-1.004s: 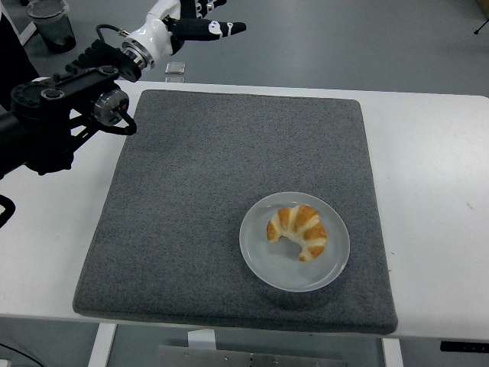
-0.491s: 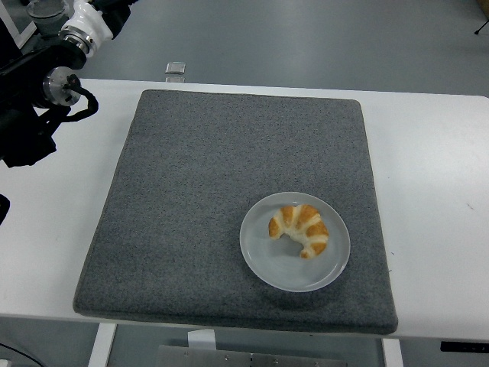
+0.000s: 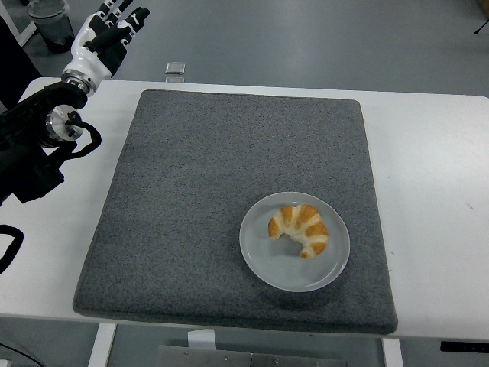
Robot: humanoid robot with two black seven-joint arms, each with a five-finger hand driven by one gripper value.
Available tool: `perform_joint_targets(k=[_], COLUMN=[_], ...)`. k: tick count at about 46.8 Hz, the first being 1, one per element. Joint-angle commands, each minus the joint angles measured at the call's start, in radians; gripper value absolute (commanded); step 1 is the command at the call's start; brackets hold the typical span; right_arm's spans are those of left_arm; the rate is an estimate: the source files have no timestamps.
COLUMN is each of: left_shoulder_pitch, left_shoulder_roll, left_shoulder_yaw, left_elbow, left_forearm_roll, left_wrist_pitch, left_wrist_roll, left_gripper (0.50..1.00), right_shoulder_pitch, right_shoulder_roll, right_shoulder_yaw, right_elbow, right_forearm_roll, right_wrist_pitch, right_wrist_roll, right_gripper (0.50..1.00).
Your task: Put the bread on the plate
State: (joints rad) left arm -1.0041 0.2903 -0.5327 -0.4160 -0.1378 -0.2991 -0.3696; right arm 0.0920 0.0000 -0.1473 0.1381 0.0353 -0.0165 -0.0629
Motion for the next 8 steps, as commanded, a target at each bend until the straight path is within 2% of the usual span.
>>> perform_joint_targets(k=[1,8], left_shoulder_pitch=[0.009,0.031], left_shoulder_roll=[-0.007,-0.017], left_shoulder_yaw=[0.002,0.005], left_elbow=[0.000,-0.001], left_forearm_roll=[0.001,0.004], left_wrist_pitch=[0.000,0.000], left_wrist_roll=[0.000,-0.002], left_gripper=[0.990,0.990], right_shoulder_pitch=[0.000,-0.001], right_shoulder_roll=[0.000,0.000], right_shoulder_yaw=[-0.002,-0.002], right_elbow=[0.000,0.000], right_forearm_roll=[0.000,-0.002], right_wrist_pitch=[0.000,-0.002], right_wrist_roll=[0.000,0.000], right_gripper=[0.930,0.930])
